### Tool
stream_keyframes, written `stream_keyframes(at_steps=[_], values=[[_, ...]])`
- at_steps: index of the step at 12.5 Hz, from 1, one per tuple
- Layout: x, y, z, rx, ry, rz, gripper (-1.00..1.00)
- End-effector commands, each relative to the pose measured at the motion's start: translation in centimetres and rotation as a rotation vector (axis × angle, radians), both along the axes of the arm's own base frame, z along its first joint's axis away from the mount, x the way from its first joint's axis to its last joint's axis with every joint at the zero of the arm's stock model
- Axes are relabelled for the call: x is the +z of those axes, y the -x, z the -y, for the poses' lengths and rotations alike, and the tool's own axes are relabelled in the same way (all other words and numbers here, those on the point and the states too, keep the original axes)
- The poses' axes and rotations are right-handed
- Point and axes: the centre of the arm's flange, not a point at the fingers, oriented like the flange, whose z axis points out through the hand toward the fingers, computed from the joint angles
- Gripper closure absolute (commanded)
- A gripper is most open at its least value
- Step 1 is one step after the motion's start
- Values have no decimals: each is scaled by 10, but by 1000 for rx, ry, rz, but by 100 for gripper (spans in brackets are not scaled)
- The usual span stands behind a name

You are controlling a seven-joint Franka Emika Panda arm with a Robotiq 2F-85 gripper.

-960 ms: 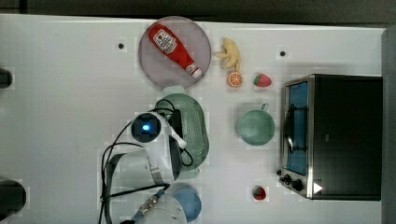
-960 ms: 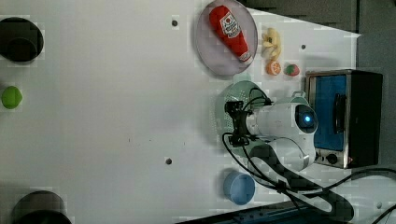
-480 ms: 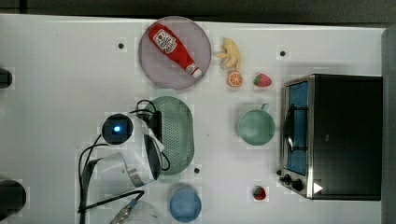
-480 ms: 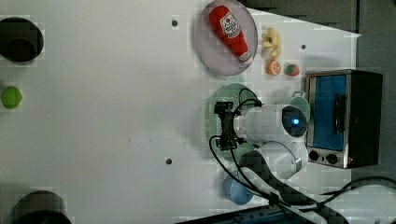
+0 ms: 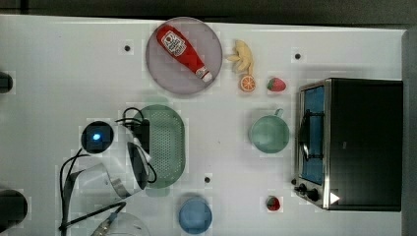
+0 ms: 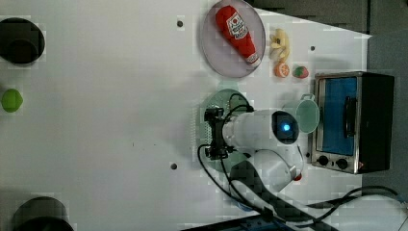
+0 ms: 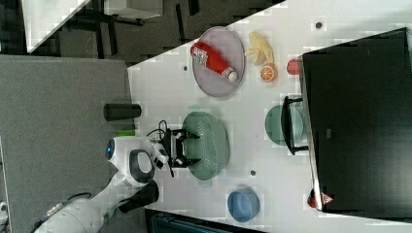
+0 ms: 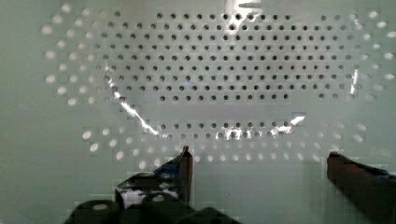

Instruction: Drag strainer right to left.

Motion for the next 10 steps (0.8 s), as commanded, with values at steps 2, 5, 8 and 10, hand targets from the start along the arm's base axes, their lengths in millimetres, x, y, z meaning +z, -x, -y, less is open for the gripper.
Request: stream_keyframes(at_steps=[2, 5, 8, 10], values=[[15, -11, -45, -37, -54, 35, -100], [16, -13, -69, -43, -84, 37, -100], [16, -16, -93, -57, -112, 37, -100], [15, -16, -107, -56, -124, 37, -100]])
